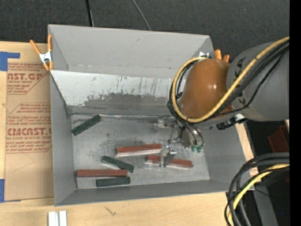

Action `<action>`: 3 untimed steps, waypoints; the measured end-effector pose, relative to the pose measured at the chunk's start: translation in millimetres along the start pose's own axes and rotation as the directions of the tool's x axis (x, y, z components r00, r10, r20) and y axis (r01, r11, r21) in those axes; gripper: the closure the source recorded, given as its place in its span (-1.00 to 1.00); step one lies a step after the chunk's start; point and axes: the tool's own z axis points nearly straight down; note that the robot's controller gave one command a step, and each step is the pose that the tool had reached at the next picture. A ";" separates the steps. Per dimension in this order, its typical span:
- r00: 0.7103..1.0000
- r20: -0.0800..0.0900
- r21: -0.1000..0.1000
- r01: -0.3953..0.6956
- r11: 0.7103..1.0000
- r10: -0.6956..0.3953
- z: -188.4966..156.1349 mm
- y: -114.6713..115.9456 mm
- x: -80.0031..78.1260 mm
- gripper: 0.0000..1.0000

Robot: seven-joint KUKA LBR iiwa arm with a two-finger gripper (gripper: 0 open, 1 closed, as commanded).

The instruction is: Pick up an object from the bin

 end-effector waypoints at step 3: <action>0.992 -0.008 0.001 0.126 0.992 -0.126 85.0 -0.1 -23.5 1.00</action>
Offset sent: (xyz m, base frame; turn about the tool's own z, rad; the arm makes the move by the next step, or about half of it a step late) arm 0.0416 -0.0042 -0.0636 -0.3780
